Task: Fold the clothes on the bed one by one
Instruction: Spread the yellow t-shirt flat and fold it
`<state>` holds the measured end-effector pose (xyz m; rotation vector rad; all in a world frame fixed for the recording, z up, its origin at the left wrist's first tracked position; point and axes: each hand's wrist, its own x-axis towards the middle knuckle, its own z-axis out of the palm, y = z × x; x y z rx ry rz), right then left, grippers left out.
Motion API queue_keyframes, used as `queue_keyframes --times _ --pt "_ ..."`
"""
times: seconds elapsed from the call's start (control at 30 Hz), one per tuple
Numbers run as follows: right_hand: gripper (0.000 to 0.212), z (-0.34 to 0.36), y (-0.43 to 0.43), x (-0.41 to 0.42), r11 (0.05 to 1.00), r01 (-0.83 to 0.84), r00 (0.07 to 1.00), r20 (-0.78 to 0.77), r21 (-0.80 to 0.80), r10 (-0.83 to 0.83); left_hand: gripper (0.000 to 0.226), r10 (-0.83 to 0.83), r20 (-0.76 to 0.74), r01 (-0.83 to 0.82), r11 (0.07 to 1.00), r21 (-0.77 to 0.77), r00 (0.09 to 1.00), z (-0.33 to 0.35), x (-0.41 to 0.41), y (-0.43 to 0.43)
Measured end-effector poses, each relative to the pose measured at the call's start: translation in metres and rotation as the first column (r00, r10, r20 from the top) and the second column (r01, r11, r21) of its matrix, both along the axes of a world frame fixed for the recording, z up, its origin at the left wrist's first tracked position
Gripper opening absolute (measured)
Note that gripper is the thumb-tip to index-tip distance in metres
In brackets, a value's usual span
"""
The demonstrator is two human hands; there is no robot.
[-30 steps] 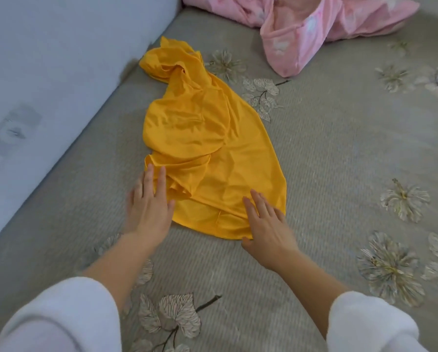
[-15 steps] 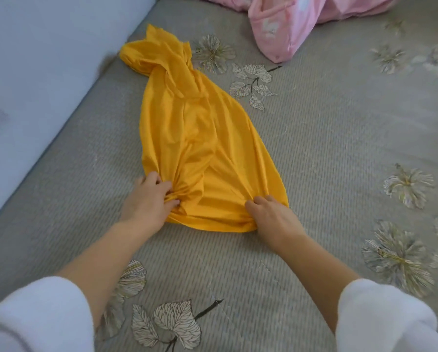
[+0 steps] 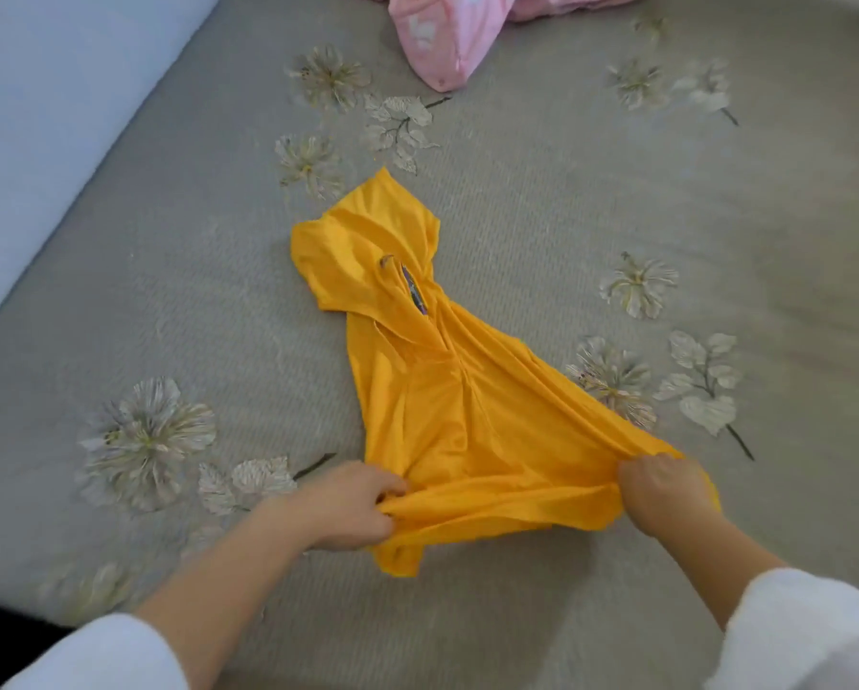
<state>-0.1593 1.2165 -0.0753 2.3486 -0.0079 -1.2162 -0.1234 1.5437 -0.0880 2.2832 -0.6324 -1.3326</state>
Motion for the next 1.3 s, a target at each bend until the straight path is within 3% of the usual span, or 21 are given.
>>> queue_keyframes --times 0.1,0.17,0.2,0.27,0.3,0.33,0.4,0.47,0.53,0.6,0.7,0.8,0.87,0.93,1.0,1.07,1.1,1.17,1.2,1.27,1.3 --pt "0.032 0.0 -0.03 -0.03 0.982 0.179 0.935 -0.3 -0.054 -0.187 0.045 -0.101 -0.409 0.194 0.962 0.193 0.907 -0.003 -0.04 -0.039" --pt "0.024 0.001 -0.045 -0.037 0.937 0.343 0.871 -0.351 -0.065 -0.343 0.054 0.016 -0.652 0.219 0.935 0.278 0.758 -0.004 -0.054 -0.049" --pt "0.012 0.0 -0.051 -0.038 0.91 0.415 0.859 -0.327 -0.008 -0.395 0.048 0.086 -0.653 0.139 0.948 0.285 0.753 -0.007 -0.058 -0.05" --pt "0.018 -0.008 -0.054 -0.03 0.874 0.429 0.902 -0.16 0.23 -0.401 0.029 0.274 -0.333 -0.21 0.954 0.215 0.902 -0.015 -0.059 -0.055" --pt "0.019 -0.013 -0.049 -0.026 0.836 0.403 0.906 -0.033 0.372 -0.422 0.028 0.426 -0.116 -0.411 0.902 0.131 0.897 -0.02 -0.058 -0.06" --pt "0.018 -0.018 -0.039 -0.023 0.762 0.382 0.875 0.06 0.523 -0.48 0.027 0.562 0.056 -0.564 0.826 0.024 0.825 -0.023 -0.055 -0.068" --pt "0.017 -0.023 -0.003 -0.02 0.542 0.383 0.794 0.033 0.748 -0.607 0.015 0.718 0.219 -0.704 0.694 -0.151 0.66 -0.024 -0.045 -0.086" --pt "0.024 -0.028 0.038 -0.024 0.353 0.468 0.733 -0.132 0.81 -0.667 0.015 0.725 0.341 -0.703 0.679 -0.211 0.599 -0.029 -0.031 -0.101" --pt "0.035 -0.039 0.067 -0.033 0.342 0.506 0.705 -0.152 0.792 -0.692 0.037 0.577 0.51 -0.602 0.787 -0.138 0.638 -0.037 -0.017 -0.105" --pt "0.03 -0.047 0.084 -0.04 0.367 0.478 0.686 -0.077 0.798 -0.724 0.049 0.352 0.622 -0.485 0.873 0.052 0.7 -0.044 -0.004 -0.1" --pt "0.014 -0.046 0.087 -0.047 0.241 0.342 0.619 -0.025 0.908 -0.785 0.041 0.218 0.623 -0.433 0.875 0.217 0.752 -0.05 0.015 -0.085" --pt "0.019 -0.032 0.076 -0.054 0.049 0.219 0.564 -0.086 0.975 -0.821 0.02 0.247 0.629 -0.459 0.866 0.198 0.737 -0.05 0.024 -0.074" --pt "0.023 -0.02 0.065 -0.055 -0.215 0.225 0.377 -0.289 0.95 -0.88 0.007 0.343 0.631 -0.499 0.863 0.08 0.696 -0.044 0.022 -0.073" --pt "0.026 -0.006 0.055 -0.05 -0.539 0.212 0.017 -0.554 0.816 -0.832 0.008 0.495 0.574 -0.547 0.832 -0.096 0.652 -0.032 0.018 -0.077" --pt "0.024 0.012 0.047 -0.043 -0.731 0.147 -0.268 -0.685 0.666 -0.678 0.012 0.611 0.505 -0.575 0.779 -0.249 0.609 -0.012 0.015 -0.082" --pt "0.021 0.034 0.04 -0.037 -0.755 0.139 -0.371 -0.673 0.641 -0.64 0.016 0.691 0.442 -0.593 0.721 -0.359 0.572 0.015 0.015 -0.085" --pt "0.02 0.048 0.036 -0.036 -0.756 0.139 -0.363 -0.677 0.64 -0.64 0.016 0.719 0.401 -0.597 0.695 -0.4 0.568 0.032 0.016 -0.085" --pt "0.023 0.082 0.029 -0.036 -0.716 0.148 -0.239 -0.678 0.682 -0.695 0.019 0.751 0.303 -0.595 0.654 -0.467 0.587 0.069 0.018 -0.086" --pt "0.025 0.1 0.027 -0.038 -0.603 0.205 -0.119 -0.592 0.771 -0.797 0.022 0.756 0.268 -0.591 0.64 -0.491 0.597 0.09 0.019 -0.086" --pt "0.036 0.134 0.026 -0.043 -0.18 0.302 0.15 -0.233 0.936 -0.961 0.03 0.734 0.283 -0.546 0.659 -0.516 0.618 0.132 0.019 -0.087" --pt "0.039 0.147 0.026 -0.046 0.017 0.288 0.221 -0.049 0.957 -0.974 0.034 0.709 0.316 -0.512 0.686 -0.517 0.631 0.153 0.016 -0.088"
